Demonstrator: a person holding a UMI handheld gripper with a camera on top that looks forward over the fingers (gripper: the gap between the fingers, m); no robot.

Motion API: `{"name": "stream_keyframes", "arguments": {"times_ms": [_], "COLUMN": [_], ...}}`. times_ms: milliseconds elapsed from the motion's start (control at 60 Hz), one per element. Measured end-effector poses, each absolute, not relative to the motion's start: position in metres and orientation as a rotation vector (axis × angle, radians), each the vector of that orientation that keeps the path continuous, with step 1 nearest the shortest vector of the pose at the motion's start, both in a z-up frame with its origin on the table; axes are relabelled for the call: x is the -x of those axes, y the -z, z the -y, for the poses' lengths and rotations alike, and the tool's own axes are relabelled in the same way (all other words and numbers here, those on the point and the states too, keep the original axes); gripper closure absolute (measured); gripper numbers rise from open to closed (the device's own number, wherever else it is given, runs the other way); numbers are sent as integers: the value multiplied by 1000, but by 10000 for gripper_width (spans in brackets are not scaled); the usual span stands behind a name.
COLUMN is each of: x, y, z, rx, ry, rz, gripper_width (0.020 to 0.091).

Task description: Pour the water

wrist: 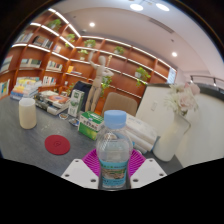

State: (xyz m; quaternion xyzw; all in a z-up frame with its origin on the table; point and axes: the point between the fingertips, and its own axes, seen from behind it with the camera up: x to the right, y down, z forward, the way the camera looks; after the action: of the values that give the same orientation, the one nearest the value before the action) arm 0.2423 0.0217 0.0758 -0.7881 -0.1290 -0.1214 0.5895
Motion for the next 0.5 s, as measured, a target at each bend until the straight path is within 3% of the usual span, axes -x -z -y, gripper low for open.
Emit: {"name": "stream_keyframes", "arguments": {"times_ms": [250,500], "x": [-141,-49], "y": [-112,-141], "z": [-58,-87], "rx": [1663,1280], "ry": [678,1105], "rz": [820,1265], "gripper_width": [794,796]}}
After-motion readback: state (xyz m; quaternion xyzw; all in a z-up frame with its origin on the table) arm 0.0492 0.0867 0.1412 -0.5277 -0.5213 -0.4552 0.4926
